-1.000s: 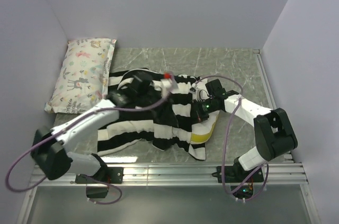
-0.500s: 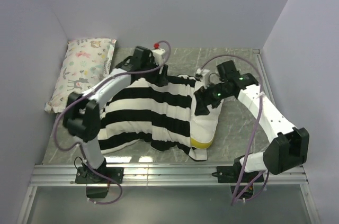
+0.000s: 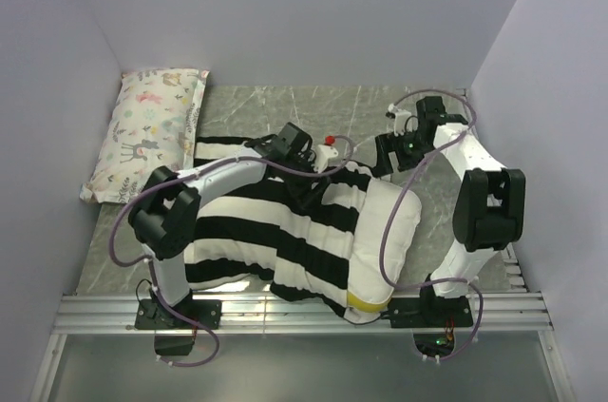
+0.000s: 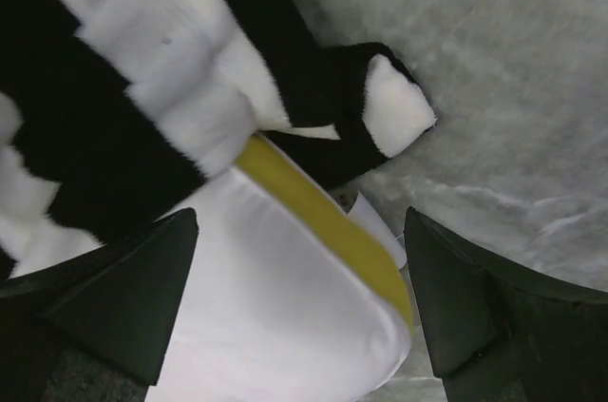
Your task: Put the pillow into the pillowcase
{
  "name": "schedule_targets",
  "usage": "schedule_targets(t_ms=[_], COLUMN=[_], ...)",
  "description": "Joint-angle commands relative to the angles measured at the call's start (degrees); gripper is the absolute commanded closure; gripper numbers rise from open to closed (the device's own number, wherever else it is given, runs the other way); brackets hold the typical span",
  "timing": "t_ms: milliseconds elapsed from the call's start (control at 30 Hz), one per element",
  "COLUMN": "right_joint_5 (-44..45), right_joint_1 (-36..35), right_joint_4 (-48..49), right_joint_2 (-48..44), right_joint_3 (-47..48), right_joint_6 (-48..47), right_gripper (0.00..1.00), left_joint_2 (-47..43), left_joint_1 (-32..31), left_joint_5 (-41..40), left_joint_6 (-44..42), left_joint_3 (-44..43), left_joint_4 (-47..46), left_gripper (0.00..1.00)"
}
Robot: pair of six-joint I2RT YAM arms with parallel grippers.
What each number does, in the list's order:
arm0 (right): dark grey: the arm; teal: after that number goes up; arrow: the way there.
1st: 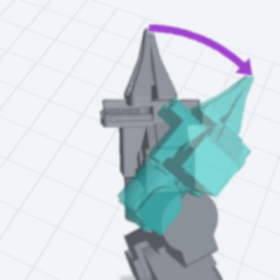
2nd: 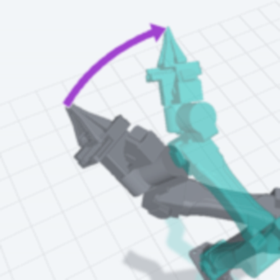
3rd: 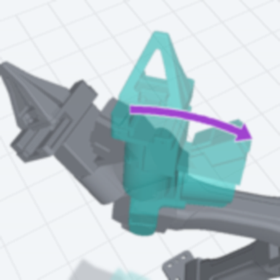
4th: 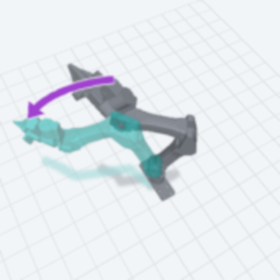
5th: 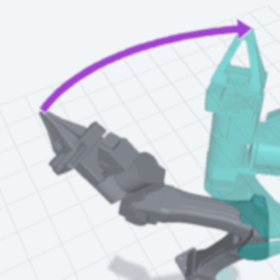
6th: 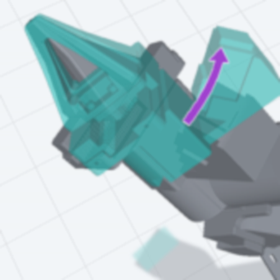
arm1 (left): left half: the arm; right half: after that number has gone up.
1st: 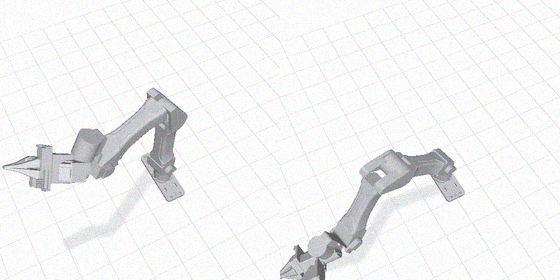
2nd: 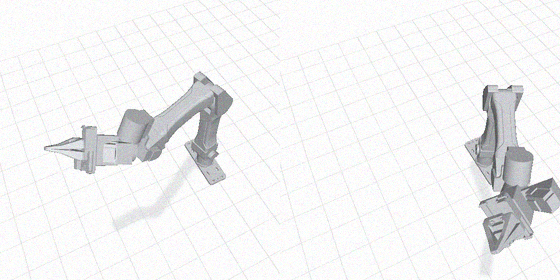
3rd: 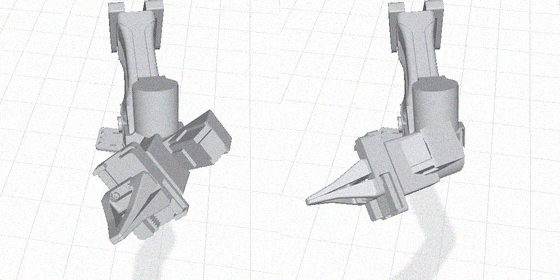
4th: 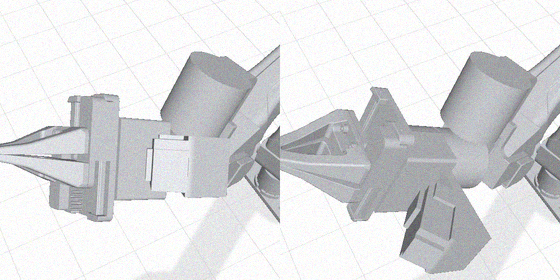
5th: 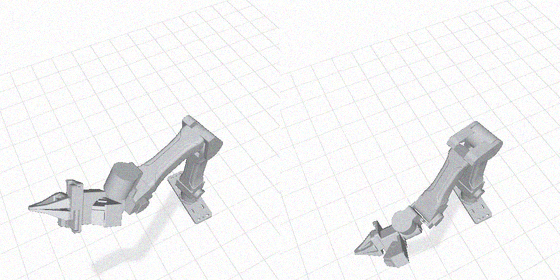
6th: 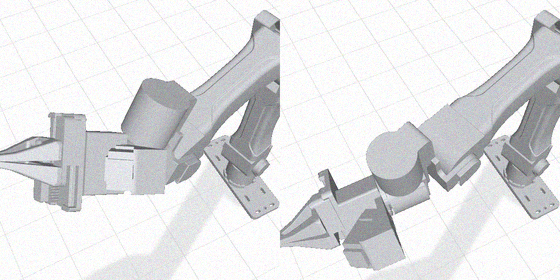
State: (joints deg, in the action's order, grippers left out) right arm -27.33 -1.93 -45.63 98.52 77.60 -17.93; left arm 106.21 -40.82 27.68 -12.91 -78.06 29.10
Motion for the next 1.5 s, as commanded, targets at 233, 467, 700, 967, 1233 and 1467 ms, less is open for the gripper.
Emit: schedule_targets(t_ms=[233, 467, 700, 967, 1233, 1467], right_joint_5=[-9.24, -5.63, -7.29, -12.3, -14.15, -13.63], right_joint_1=[1.23, 1.41, 0.97, -0.96, -4.13, -4.31], right_joint_4=[-3.86, -8.16, -10.45, -6.93, -3.77, -3.95], right_joint_2=[-5.42, -7.03, -2.03, -2.02, -2.1, -4.38], right_joint_3=[-9.84, -10.28, -12.39, -12.39, -11.33, -13.79], right_joint_6=[-4.74, -8.34, -10.89, -7.91, -4.48, -5.27], right_gripper=[0.04, 0.04, 0.14, 0.86, 1.0, 1.0], left_joint_2=[-2.25, 7.77, 14.53, 15.43, 14.28, 9.9], left_joint_1=[5.48, 5.66, 5.49, 2.16, -6.64, -5.08], left_joint_5=[-16.33, -23.64, -23.21, -8.71, 7.09, -2.15], left_joint_6=[11.67, 15.8, 18.09, 20.2, 23.8, 27.06], left_joint_3=[-17.88, -22.48, -23.36, -21.96, -24.33, -24.07], left_joint_4=[1.56, 2.98, 6.13, 2.9, -2.91, -3.97], left_gripper=[0.23, 0.23, 0.25, 0.79, 1.0, 0.73])
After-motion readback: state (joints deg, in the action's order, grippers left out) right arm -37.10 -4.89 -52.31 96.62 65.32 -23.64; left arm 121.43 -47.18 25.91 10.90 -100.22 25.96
